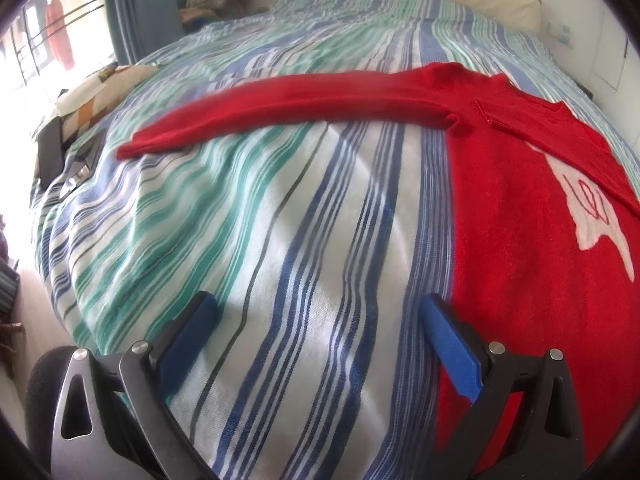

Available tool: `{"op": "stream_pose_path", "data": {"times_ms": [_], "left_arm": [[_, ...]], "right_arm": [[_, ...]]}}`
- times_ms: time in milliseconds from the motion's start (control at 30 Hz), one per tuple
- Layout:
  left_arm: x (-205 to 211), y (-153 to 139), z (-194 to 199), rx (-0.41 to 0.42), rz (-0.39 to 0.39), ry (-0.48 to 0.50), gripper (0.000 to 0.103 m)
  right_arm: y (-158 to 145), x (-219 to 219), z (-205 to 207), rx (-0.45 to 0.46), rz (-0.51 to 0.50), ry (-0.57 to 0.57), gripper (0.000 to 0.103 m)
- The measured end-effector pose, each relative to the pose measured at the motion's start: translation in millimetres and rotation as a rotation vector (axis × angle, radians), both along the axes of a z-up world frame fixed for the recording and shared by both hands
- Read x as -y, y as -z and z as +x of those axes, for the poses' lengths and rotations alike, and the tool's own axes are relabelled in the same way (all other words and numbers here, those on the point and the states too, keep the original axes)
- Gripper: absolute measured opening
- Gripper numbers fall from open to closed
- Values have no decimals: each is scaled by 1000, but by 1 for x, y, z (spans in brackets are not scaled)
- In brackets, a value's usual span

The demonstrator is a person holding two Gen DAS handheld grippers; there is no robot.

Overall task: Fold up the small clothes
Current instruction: 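Grasp a sleeve cuff with the right tool and fold it across the body, then grasp the other sleeve cuff with the left tool and fold it across the body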

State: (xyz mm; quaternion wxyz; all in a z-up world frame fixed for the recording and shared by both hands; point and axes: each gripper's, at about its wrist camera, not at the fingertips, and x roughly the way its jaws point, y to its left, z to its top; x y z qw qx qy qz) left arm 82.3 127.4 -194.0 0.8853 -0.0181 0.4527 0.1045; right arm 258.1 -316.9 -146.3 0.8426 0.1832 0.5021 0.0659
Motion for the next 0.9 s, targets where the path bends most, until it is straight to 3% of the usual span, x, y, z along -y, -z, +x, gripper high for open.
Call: {"op": "stream_pose_path", "data": {"times_ms": [133,167,267,300,367,533,600,667,700,733,833,900], "left_arm": [[3,1,1,-1,19,-5,102],[3,1,0,0,21,-3,102],[3,2,-3,-1,31,10,102],[4,3,-4,1,36,16,102],[4,3,-6,3,43,25,102],[5,4,-4,-3,44,17,102],[5,5,-3,-7,41,16,102],[6,6,-1,-14,37,15,102],[6,6,-2,-13,36,15,102],[5,6,-2,-15,35,18,102],[5,6,-3,-16,31,31,102],[5,6,-4,-19,29,38,103]], "right_arm": [[1,-26,-14,18,199,-161,44],[8,-32,-15,3,201,-161,44],[37,-26,-15,-55,111,-69,36],[41,-21,-18,-43,118,-45,25],[40,-14,-25,-8,116,-17,23],[12,-33,-52,46,-28,-103,26],[0,-48,-70,70,-34,-168,26],[-3,-64,-95,82,-15,-221,33],[0,-71,-109,83,-9,-236,42],[5,-77,-123,77,0,-248,46],[38,-86,-167,-11,-13,-266,46],[47,-84,-196,-21,-47,-262,45]]}}
